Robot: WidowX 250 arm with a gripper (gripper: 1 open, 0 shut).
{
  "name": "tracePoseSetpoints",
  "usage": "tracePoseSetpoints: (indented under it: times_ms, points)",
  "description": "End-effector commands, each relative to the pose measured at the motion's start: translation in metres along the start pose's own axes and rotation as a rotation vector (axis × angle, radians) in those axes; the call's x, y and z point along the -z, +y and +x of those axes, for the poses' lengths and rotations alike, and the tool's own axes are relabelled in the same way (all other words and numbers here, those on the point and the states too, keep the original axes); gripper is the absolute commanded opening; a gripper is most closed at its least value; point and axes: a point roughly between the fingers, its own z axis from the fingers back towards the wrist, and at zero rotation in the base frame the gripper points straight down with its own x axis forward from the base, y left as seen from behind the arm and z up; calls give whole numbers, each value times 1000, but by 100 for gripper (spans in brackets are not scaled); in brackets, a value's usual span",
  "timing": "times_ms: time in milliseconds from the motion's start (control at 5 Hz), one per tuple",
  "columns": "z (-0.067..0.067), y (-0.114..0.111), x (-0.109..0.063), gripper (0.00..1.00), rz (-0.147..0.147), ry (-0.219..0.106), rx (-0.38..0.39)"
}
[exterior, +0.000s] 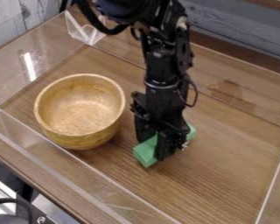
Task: Put the green block in the brown bowl
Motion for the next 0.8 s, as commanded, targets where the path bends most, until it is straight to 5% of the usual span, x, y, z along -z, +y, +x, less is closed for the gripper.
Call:
tracePoseSetpoints:
  times_ms: [0,600]
  points:
    - [7,5,-24,0,16,-69,-8]
    - [0,13,-44,0,16,-86,-43]
